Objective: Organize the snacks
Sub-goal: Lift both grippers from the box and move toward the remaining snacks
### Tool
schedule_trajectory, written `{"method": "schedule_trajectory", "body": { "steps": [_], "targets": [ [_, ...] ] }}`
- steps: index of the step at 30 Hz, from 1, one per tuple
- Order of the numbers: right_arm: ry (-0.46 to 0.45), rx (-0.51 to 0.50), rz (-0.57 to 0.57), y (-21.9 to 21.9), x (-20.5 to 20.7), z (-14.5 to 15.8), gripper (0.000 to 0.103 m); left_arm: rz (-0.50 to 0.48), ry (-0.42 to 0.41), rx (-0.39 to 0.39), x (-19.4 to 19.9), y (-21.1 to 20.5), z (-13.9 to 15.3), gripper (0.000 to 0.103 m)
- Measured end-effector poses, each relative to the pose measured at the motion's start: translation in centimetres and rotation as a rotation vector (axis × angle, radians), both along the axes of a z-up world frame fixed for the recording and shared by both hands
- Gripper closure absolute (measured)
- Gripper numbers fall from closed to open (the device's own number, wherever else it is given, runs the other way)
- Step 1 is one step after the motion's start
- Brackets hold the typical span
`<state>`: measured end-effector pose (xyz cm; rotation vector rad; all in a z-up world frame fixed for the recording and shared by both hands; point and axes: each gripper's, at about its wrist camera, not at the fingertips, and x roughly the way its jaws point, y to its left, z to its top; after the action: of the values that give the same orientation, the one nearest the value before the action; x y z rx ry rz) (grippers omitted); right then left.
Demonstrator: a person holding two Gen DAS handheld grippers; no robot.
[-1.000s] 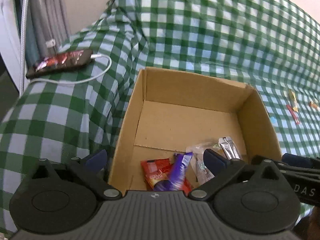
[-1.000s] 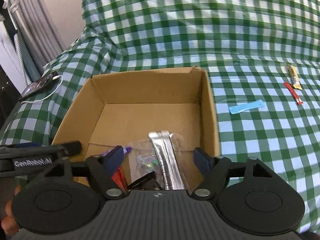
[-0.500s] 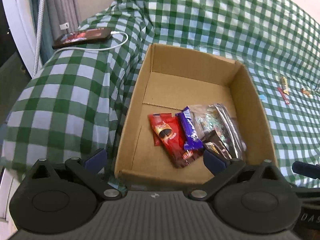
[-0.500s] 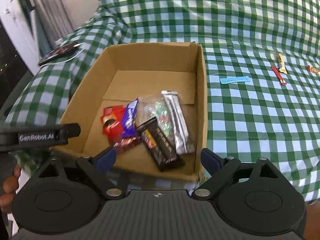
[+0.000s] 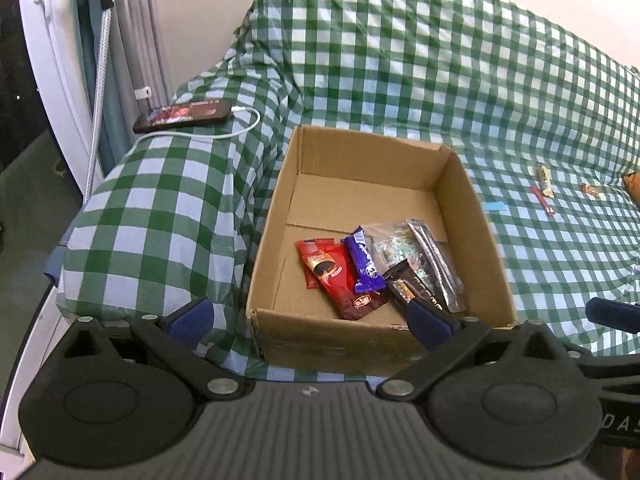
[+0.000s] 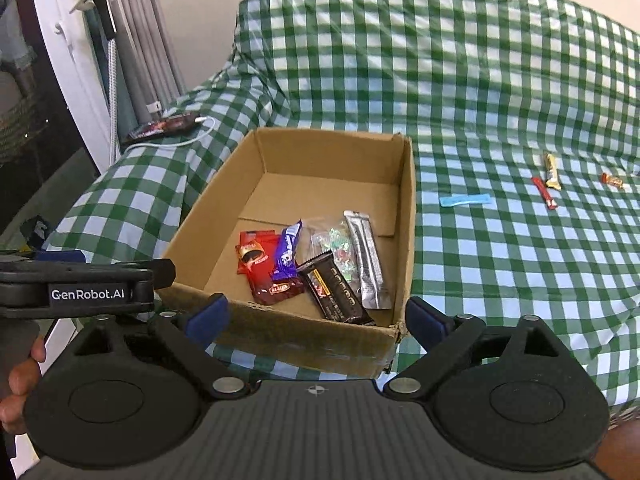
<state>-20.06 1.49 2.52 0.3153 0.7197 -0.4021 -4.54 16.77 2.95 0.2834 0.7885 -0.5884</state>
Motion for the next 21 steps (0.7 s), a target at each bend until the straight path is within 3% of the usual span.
{"method": "schedule_trajectory", "body": {
  "steps": [21],
  "targets": [
    [-0.086, -0.034, -0.023, 1.6, -3.4, 2.1, 0.000, -0.031, -0.090, -0.034, -3.2, 0.5, 2.9, 0.000]
  ]
}}
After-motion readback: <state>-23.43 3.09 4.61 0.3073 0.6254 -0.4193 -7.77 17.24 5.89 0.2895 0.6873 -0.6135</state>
